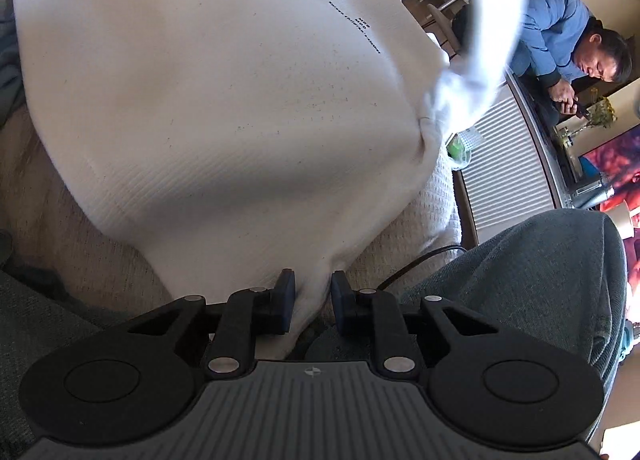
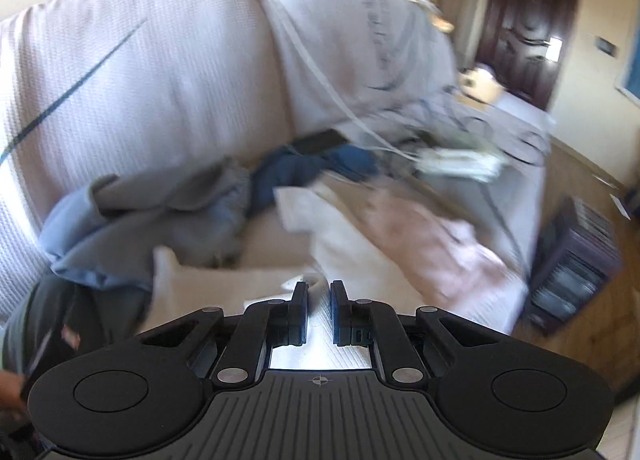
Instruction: Fold clothes
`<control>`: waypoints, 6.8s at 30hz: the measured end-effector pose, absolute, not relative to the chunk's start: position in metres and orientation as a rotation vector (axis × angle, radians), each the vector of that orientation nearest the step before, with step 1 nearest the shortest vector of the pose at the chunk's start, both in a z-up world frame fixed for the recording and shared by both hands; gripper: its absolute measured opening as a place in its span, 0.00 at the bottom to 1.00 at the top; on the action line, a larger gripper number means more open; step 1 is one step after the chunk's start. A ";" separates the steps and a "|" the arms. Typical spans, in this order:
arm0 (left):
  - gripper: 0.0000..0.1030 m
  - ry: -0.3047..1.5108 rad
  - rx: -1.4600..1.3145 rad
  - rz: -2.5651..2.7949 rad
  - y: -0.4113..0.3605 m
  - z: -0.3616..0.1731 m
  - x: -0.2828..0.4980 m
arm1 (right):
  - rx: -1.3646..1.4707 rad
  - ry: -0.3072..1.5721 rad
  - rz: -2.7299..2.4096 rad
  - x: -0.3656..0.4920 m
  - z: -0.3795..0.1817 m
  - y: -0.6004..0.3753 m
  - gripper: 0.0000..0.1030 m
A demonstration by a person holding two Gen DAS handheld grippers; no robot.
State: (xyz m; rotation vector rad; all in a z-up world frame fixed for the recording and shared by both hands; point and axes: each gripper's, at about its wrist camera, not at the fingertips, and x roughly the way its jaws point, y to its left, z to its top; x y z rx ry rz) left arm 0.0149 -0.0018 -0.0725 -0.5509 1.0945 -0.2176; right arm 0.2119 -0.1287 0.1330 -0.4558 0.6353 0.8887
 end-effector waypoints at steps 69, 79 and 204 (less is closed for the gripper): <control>0.17 0.998 -0.630 -0.298 -0.016 -0.025 0.119 | -0.357 0.927 0.687 0.256 -0.012 -0.243 0.17; 0.18 0.922 -0.626 -0.123 0.069 -0.023 0.118 | -0.359 0.799 0.899 0.300 0.043 -0.119 0.18; 0.27 0.911 0.103 -0.214 -0.049 -0.045 0.341 | 0.203 1.015 0.352 0.299 -0.084 -0.288 0.46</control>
